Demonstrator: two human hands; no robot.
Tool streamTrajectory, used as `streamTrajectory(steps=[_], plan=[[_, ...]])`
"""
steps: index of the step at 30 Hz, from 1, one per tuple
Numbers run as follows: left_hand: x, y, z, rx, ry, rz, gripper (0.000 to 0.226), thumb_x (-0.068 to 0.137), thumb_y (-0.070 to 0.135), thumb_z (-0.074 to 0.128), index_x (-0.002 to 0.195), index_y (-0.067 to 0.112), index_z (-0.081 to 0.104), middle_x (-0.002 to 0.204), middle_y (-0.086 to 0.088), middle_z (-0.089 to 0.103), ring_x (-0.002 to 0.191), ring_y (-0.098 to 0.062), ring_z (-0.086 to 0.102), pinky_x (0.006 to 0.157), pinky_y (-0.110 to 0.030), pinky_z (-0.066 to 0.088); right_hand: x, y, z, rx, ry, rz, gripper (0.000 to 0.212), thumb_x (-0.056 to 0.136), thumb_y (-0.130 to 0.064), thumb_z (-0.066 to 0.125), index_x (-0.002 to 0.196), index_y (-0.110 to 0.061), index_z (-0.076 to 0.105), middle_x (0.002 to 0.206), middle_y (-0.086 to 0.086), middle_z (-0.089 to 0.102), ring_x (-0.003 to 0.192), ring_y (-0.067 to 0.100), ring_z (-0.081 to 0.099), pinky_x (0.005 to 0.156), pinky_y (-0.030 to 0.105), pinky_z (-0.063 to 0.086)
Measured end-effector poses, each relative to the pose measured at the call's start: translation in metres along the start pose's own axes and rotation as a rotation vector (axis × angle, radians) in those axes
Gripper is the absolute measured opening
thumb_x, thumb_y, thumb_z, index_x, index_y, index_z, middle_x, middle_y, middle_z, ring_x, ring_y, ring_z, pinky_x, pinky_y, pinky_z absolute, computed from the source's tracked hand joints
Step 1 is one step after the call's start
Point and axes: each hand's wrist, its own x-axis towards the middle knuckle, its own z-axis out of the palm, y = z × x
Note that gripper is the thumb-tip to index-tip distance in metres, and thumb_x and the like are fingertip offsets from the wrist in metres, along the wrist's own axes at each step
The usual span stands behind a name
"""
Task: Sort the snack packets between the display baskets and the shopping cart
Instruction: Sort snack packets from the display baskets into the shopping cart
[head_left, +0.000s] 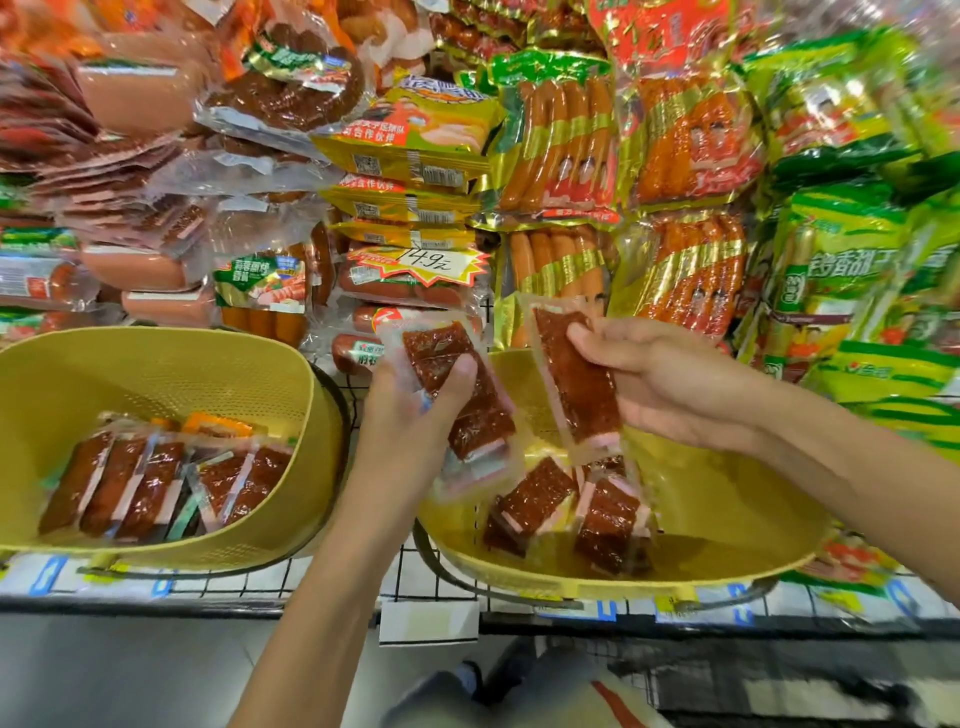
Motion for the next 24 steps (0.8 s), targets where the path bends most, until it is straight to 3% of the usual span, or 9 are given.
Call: streamTrajectory(steps=[4, 7, 9, 11, 12, 14, 16, 19, 24], plan=[[0.004, 0.015, 0.027, -0.026, -0.151, 0.075, 0.02, 0.094, 0.035, 0.049, 0.108, 0.024, 0.06, 0.107, 0.001, 0.071, 0.099, -0.009, 0.068, 0.085, -0.031, 0.055, 0.008, 0.019, 0.033, -0.149, 0.29, -0.095, 0.038, 0.1, -0.028, 0.041, 0.132, -0.009, 0.046, 0.123, 0.012, 0.063, 0.114, 0.022, 0.06, 0.099, 0.043, 0.048], [0.004, 0.015, 0.035, -0.034, -0.187, 0.06, 0.026, 0.096, 0.037, 0.044, 0.111, 0.021, 0.058, 0.107, 0.0, 0.071, 0.097, -0.008, 0.069, 0.083, -0.028, 0.056, 0.002, 0.026, 0.035, -0.122, 0.401, -0.073, 0.036, 0.099, -0.032, 0.043, 0.128, -0.011, 0.041, 0.12, 0.013, 0.062, 0.109, 0.024, 0.061, 0.096, 0.045, 0.049], [0.002, 0.014, 0.039, 0.009, -0.238, 0.046, 0.032, 0.098, 0.039, 0.04, 0.117, 0.017, 0.054, 0.11, -0.004, 0.069, 0.097, -0.008, 0.067, 0.082, -0.026, 0.055, -0.005, 0.031, 0.032, -0.021, 0.363, -0.009, 0.035, 0.1, -0.03, 0.041, 0.127, -0.008, 0.047, 0.118, 0.017, 0.064, 0.108, 0.03, 0.063, 0.095, 0.045, 0.05], [-0.001, 0.014, 0.042, 0.045, -0.299, 0.016, 0.035, 0.096, 0.047, 0.037, 0.112, 0.02, 0.055, 0.106, -0.006, 0.068, 0.088, -0.008, 0.068, 0.072, -0.019, 0.054, -0.011, 0.038, 0.029, 0.088, 0.329, 0.03, 0.038, 0.101, -0.028, 0.039, 0.124, -0.002, 0.053, 0.119, 0.022, 0.063, 0.106, 0.031, 0.064, 0.094, 0.044, 0.05], [-0.001, 0.015, 0.042, 0.027, -0.34, -0.04, 0.042, 0.093, 0.053, 0.037, 0.114, 0.022, 0.055, 0.106, -0.007, 0.068, 0.088, -0.01, 0.068, 0.072, -0.022, 0.054, -0.014, 0.041, 0.028, 0.123, 0.308, 0.033, 0.039, 0.101, -0.028, 0.039, 0.124, -0.001, 0.054, 0.121, 0.023, 0.062, 0.103, 0.031, 0.063, 0.093, 0.044, 0.05], [-0.001, 0.016, 0.039, -0.101, -0.449, -0.205, 0.057, 0.087, 0.06, 0.039, 0.128, 0.023, 0.053, 0.117, -0.007, 0.068, 0.105, -0.022, 0.066, 0.091, -0.043, 0.052, -0.023, 0.045, 0.023, 0.192, 0.22, 0.011, 0.041, 0.099, -0.031, 0.038, 0.125, -0.004, 0.056, 0.124, 0.023, 0.06, 0.107, 0.033, 0.06, 0.096, 0.046, 0.048], [-0.001, 0.018, 0.032, -0.226, -0.553, -0.26, 0.053, 0.092, 0.048, 0.041, 0.135, 0.019, 0.05, 0.124, -0.008, 0.065, 0.114, -0.028, 0.062, 0.098, -0.051, 0.048, -0.031, 0.046, 0.017, 0.302, 0.105, -0.029, 0.043, 0.096, -0.032, 0.041, 0.128, -0.007, 0.055, 0.122, 0.022, 0.06, 0.11, 0.034, 0.057, 0.099, 0.047, 0.046], [-0.006, 0.02, 0.024, -0.341, -0.633, -0.222, 0.041, 0.093, 0.028, 0.047, 0.131, 0.016, 0.052, 0.123, -0.008, 0.066, 0.115, -0.025, 0.062, 0.093, -0.041, 0.053, -0.037, 0.049, 0.011, 0.424, -0.024, -0.074, 0.044, 0.094, -0.029, 0.048, 0.129, -0.003, 0.054, 0.114, 0.016, 0.061, 0.104, 0.03, 0.058, 0.093, 0.043, 0.05], [-0.011, 0.022, 0.024, -0.363, -0.672, -0.127, 0.035, 0.09, 0.022, 0.052, 0.125, 0.025, 0.056, 0.12, 0.002, 0.068, 0.113, -0.014, 0.063, 0.083, -0.024, 0.054, -0.043, 0.05, 0.009, 0.577, -0.132, -0.128, 0.037, 0.096, -0.025, 0.046, 0.124, -0.007, 0.061, 0.114, 0.011, 0.066, 0.105, 0.024, 0.063, 0.09, 0.039, 0.052]])
